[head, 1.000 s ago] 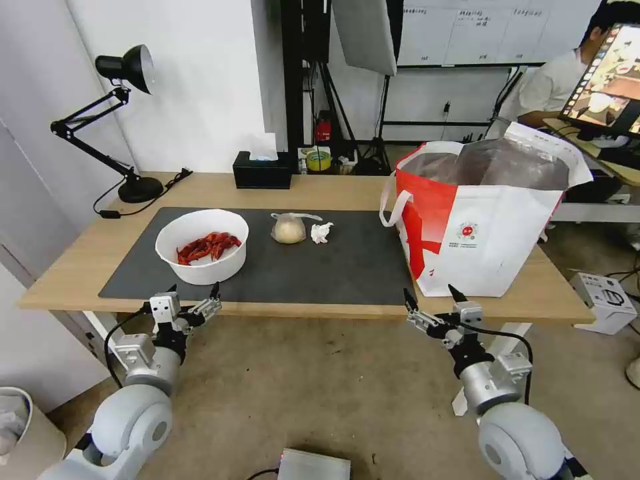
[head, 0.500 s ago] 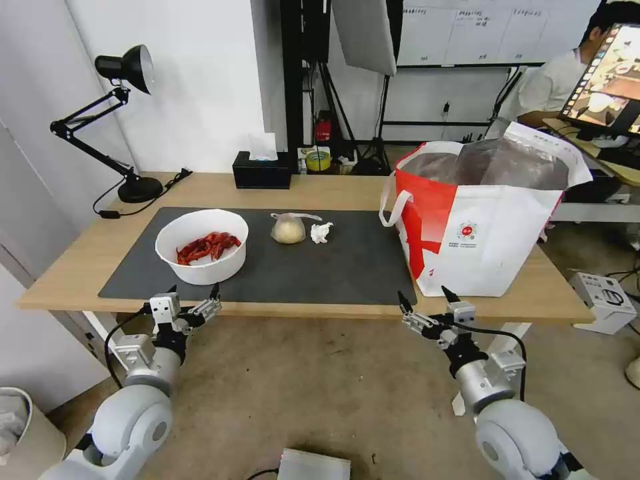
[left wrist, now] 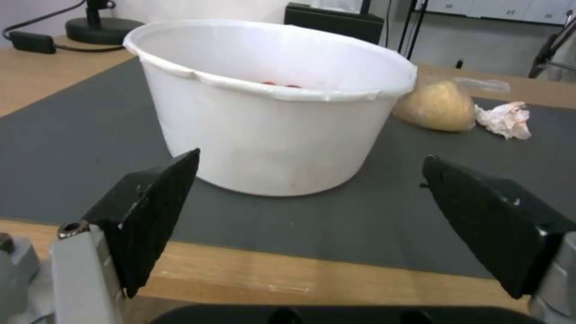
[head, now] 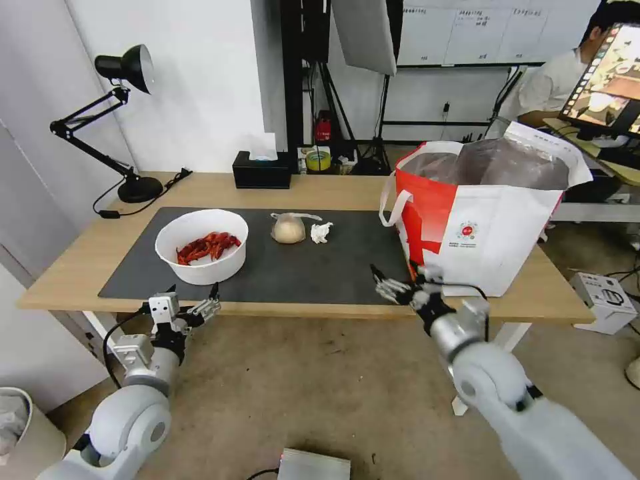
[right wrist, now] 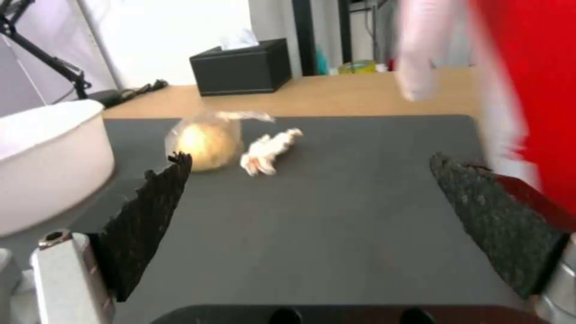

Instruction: Pick up the trash from the table and place it into the takeout bag.

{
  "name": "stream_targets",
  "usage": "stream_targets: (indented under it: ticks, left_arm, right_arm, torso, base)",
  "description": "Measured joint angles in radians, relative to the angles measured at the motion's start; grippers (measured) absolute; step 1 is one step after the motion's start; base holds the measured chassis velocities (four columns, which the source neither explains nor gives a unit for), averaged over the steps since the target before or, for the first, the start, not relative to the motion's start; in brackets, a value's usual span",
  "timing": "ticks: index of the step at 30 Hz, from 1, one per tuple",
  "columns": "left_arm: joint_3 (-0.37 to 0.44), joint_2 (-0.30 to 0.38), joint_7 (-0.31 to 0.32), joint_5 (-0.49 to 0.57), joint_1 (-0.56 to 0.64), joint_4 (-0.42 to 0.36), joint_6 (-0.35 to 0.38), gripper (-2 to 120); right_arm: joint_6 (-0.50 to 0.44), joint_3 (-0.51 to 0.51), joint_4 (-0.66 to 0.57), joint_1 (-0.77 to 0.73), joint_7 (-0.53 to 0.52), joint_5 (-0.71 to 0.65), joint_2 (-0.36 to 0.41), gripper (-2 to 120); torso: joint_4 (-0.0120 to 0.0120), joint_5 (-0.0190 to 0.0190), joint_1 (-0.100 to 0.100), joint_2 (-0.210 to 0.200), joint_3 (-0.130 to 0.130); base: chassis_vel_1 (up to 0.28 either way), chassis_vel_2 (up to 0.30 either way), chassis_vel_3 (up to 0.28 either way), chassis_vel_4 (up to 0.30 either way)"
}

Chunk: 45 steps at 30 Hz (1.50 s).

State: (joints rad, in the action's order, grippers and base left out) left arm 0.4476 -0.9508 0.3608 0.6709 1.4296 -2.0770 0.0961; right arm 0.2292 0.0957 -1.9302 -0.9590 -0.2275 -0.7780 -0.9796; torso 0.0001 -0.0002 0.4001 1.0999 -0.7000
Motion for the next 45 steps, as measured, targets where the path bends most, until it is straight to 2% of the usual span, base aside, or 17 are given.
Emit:
stream_targets:
  ticks: [3,7,15,23,29,40,45]
  left_arm:
    - [0.011,-0.001,0.0,0.0,0.009,-0.001,0.001,100]
    - [0.017,-0.002,-0.001,0.0,0.016,-0.003,0.001,100]
    - [0.02,-0.009,-0.005,-0.002,0.02,-0.001,0.0,100]
    - [0.017,-0.012,-0.007,-0.005,0.022,0.0,-0.001,100]
    - [0.027,-0.008,-0.008,-0.004,0.028,-0.001,-0.003,100]
    - [0.029,-0.008,-0.011,-0.003,0.028,-0.001,-0.005,100]
    - [0.03,-0.007,-0.013,-0.002,0.027,-0.001,-0.005,100]
  right_arm:
    - [0.033,-0.093,0.078,0.121,-0.037,-0.03,-0.039,100]
    - [0.056,-0.163,0.166,0.23,-0.067,-0.057,-0.085,100]
    - [0.13,-0.243,0.317,0.422,-0.104,-0.118,-0.153,100]
    - [0.201,-0.287,0.425,0.518,-0.141,-0.125,-0.22,100]
    - [0.255,-0.299,0.554,0.586,-0.167,-0.131,-0.294,100]
    - [0.284,-0.316,0.715,0.65,-0.126,-0.108,-0.361,100]
    - [0.284,-0.319,0.752,0.67,-0.104,-0.106,-0.375,100]
  torso:
    - [0.0001,-0.0001,0.0,0.0,0.0]
    - [0.0,0.0003,0.0,0.0,0.0]
    - [-0.0001,0.0001,0.0,0.0,0.0]
    - [0.0,0.0,0.0,0.0,0.0]
    - [0.0,0.0001,0.0,0.0,0.0]
    - [-0.0001,0.0001,0.0,0.0,0.0]
    - [-0.0001,0.0001,0.0,0.0,0.0]
  base:
    - [0.0,0.0,0.0,0.0]
    - [0.0,0.0,0.0,0.0]
    - [0.0,0.0,0.0,0.0]
    - [0.0,0.0,0.0,0.0]
    - [0.0,0.0,0.0,0.0]
    - [0.0,0.0,0.0,0.0]
    - [0.0,0.0,0.0,0.0]
